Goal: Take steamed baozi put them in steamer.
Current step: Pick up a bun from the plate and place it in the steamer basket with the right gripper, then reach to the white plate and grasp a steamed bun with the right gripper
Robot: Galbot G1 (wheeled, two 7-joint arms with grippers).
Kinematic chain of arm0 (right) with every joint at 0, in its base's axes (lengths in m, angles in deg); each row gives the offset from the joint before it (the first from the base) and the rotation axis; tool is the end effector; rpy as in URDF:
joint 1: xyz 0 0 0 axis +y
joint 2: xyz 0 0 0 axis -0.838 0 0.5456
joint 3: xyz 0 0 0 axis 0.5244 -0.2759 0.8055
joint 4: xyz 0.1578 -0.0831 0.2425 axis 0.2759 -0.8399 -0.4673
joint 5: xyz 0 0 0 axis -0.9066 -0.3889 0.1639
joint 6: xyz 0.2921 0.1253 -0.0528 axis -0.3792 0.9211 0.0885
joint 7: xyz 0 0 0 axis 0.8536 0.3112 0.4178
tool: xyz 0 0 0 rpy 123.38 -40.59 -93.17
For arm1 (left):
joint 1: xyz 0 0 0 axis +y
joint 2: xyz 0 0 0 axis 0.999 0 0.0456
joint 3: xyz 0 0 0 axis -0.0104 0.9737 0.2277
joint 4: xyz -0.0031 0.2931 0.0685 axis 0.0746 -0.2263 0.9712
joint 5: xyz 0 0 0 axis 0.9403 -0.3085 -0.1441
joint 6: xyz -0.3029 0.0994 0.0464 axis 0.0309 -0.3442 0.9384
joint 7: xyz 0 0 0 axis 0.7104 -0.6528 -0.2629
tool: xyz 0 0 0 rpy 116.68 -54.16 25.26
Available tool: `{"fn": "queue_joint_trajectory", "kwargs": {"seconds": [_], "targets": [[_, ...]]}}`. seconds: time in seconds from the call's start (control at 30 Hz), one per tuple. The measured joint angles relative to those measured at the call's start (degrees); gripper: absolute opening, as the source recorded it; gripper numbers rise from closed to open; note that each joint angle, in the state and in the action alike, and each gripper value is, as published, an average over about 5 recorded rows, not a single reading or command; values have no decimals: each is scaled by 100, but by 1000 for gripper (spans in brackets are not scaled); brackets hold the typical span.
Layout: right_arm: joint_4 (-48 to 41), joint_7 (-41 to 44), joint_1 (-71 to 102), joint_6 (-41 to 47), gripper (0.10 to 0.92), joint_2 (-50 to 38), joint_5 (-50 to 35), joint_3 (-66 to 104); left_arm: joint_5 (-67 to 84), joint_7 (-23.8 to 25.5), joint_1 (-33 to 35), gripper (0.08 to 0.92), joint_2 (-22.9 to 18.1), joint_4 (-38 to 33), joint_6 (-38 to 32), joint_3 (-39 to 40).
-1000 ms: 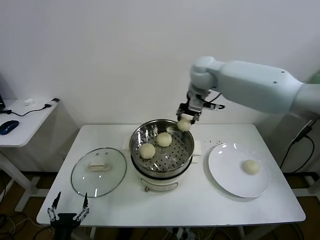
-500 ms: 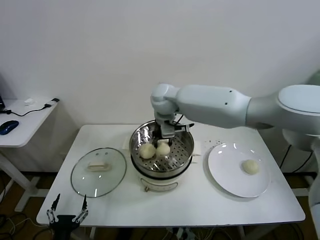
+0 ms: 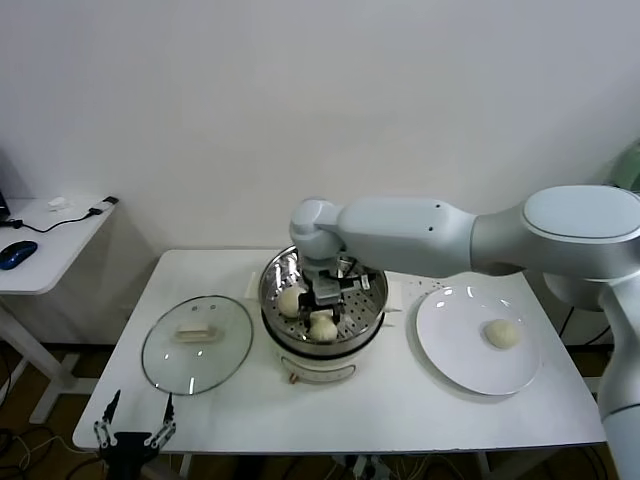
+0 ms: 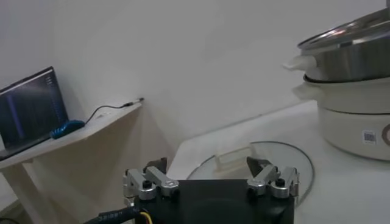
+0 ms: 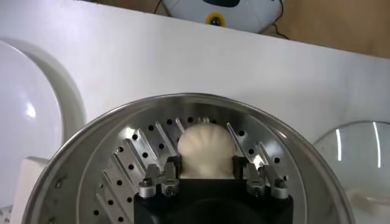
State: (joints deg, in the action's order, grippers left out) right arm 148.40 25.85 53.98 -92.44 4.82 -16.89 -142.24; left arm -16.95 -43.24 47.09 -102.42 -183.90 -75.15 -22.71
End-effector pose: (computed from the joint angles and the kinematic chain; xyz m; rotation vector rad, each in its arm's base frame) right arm 0.4530 0.1988 -0.0973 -2.1465 -0.1635 -2.1567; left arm 0.0836 0.0828 -0.3191 0.2277 -2.8890 -0.5049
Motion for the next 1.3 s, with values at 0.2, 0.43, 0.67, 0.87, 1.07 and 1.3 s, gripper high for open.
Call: {"fn": "queue_joint_trajectory", "kwargs": {"seconds": [0.2, 0.43, 0.67, 0.87, 1.07, 1.3], "targets": [[-22, 4, -15, 34, 767, 1, -77, -15, -5, -1, 0, 823, 0, 6, -9, -1], [-101, 10, -131, 48, 822, -60, -206, 42, -19, -1, -5, 823, 0, -14, -8, 19], [-233, -104, -472, 299, 823, -287, -645, -10, -17, -1, -20, 823, 10, -61, -3, 36], [-253, -482, -1006, 1388, 823, -846, -1726, -499, -16, 5, -58, 823, 11, -109, 18, 85], [-286, -606, -1221, 2905, 823, -1702, -2743, -768, -36, 12, -89, 823, 1, -170, 41, 152], [-406, -507, -884, 3986, 823, -2826, -3021, -539, -48, 14, -76, 823, 20, -198, 54, 147]]}}
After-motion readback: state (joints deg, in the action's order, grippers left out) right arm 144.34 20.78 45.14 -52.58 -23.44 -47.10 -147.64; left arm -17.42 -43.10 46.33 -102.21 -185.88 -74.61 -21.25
